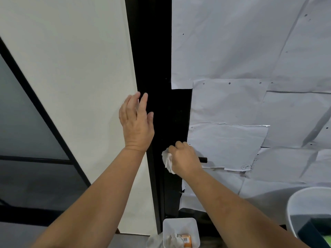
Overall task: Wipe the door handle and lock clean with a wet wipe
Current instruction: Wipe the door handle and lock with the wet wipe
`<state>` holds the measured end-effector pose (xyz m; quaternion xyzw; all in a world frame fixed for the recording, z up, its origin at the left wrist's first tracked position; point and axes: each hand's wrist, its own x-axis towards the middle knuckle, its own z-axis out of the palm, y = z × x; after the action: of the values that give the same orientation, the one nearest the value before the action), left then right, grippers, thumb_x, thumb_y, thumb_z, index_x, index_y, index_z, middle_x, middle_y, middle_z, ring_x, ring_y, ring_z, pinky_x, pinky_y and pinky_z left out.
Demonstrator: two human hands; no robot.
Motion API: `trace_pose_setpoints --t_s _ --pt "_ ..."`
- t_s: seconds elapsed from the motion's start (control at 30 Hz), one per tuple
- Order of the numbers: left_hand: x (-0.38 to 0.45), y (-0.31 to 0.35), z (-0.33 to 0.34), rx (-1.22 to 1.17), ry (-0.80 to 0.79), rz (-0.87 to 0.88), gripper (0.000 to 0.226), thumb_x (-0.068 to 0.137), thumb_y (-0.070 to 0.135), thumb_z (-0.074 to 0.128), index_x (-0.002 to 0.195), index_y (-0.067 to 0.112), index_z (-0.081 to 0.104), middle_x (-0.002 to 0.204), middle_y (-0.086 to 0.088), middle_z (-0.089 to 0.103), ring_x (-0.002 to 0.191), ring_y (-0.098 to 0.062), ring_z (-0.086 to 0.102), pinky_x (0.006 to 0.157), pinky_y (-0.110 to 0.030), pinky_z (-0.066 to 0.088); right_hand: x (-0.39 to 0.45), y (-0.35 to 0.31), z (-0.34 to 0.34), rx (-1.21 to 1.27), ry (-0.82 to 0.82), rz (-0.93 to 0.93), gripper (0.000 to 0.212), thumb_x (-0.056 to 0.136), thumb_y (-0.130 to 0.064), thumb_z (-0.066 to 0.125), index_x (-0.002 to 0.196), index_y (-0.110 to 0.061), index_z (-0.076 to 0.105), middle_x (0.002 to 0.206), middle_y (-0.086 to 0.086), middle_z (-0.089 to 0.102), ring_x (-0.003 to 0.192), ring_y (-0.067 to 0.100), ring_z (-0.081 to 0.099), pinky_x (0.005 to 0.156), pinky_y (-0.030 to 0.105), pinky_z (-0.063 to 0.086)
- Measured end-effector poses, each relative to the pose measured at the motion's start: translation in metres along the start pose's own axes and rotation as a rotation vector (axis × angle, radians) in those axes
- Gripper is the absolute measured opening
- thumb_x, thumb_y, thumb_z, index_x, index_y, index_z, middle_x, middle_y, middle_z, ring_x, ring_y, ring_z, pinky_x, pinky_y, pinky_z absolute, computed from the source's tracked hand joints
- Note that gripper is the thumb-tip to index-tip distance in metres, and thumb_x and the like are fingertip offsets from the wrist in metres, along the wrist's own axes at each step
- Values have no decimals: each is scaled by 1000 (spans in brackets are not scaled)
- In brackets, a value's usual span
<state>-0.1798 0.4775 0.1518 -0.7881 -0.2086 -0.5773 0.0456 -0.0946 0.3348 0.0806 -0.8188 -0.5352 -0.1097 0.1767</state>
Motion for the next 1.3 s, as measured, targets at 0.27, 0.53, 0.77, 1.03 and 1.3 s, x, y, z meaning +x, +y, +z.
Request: trace_pose_setpoints --t_s 0.27,0.53,0.77,1.03,1.3 --pt "44 -5 21 55 50 117 68 103 31 38 154 23 -8 161 1 -13 148 -19 -15 118 -55 0 39 0 -45 319 345 118 19 82 2 53 96 -9 58 93 8 51 70 22 51 58 34 47" --pt "43 -10 30 11 103 153 68 103 19 34 153 26 -12 159 6 -22 148 -18 -10 117 -56 -2 55 -10 -23 160 327 -106 27 93 -7 47 119 -9 51 116 -1 48 97 17 50 73 34 53" --pt "42 -11 30 -13 112 181 64 104 17 34 154 26 -4 160 5 -20 149 -20 -7 117 -56 1 36 -8 -2 53 118 -107 29 85 1 52 112 -7 60 117 2 44 99 18 51 73 28 55" --pt "43 -10 29 -18 121 182 60 104 18 34 154 22 1 160 5 -20 149 -19 -8 117 -56 2 47 -2 -29 93 379 -39 41 86 4 52 126 -7 49 124 8 47 105 21 51 85 28 53" --pt "43 -8 28 -5 89 140 48 104 19 30 149 9 17 159 6 -22 148 -17 -10 117 -54 1 39 3 -25 116 357 -11 42 81 7 52 122 -4 51 122 11 46 104 25 52 85 28 53"
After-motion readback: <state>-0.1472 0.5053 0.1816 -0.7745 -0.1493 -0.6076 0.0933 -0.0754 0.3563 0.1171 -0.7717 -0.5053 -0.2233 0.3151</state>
